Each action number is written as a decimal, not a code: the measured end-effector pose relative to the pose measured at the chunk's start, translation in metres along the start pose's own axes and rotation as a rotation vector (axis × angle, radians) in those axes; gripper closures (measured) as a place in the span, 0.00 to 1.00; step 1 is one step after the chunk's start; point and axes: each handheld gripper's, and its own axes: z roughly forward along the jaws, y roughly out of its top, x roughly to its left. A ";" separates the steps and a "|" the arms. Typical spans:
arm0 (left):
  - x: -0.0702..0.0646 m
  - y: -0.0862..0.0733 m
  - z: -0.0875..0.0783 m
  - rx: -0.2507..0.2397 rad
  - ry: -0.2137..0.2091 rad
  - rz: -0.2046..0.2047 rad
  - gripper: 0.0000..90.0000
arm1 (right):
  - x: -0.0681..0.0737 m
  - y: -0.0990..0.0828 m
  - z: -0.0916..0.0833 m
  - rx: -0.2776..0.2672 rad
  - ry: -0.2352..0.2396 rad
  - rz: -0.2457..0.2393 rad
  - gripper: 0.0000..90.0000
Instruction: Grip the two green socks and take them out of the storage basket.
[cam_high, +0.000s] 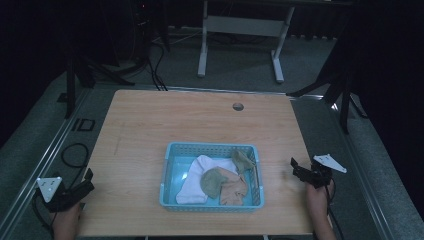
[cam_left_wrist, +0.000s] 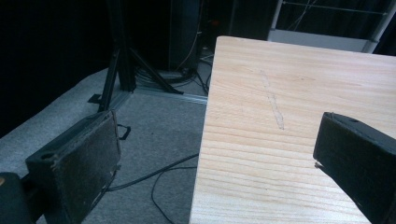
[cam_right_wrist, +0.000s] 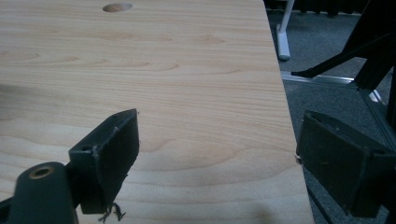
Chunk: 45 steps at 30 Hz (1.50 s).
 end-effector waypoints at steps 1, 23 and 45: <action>0.000 0.000 0.000 0.000 0.000 0.000 0.01 | 0.000 0.000 0.000 0.000 0.000 0.000 0.15; 0.000 0.000 0.001 0.006 0.000 -0.002 0.01 | -0.013 0.008 -0.013 0.287 0.042 0.037 0.15; 0.000 0.000 0.001 0.008 -0.003 -0.002 0.01 | -0.005 0.023 -0.028 0.859 0.308 -0.348 0.16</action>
